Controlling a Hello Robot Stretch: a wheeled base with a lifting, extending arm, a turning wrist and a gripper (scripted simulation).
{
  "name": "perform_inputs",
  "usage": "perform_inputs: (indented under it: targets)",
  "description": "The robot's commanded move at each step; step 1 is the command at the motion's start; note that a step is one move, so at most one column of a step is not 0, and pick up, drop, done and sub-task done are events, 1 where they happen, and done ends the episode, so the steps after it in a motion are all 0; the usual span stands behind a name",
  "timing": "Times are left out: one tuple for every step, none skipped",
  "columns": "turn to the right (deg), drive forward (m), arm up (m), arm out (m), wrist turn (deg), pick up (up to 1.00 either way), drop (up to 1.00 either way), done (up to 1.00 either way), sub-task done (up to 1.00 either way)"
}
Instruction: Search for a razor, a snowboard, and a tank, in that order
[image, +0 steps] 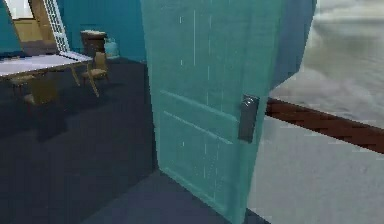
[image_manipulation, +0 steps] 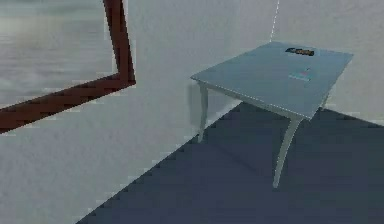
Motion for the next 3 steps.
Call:
perform_inputs:
  targets:
    - [-36.0,0.00,0.00,0.00,0.0,0.00,0.00,0.00,0.00]
    - [0.0,1.00,0.00,0.00,0.0,0.00,0.00,0.00,0.00]
    - [0.0,0.60,0.00,0.00,0.0,0.00,0.00,0.00,0.00]
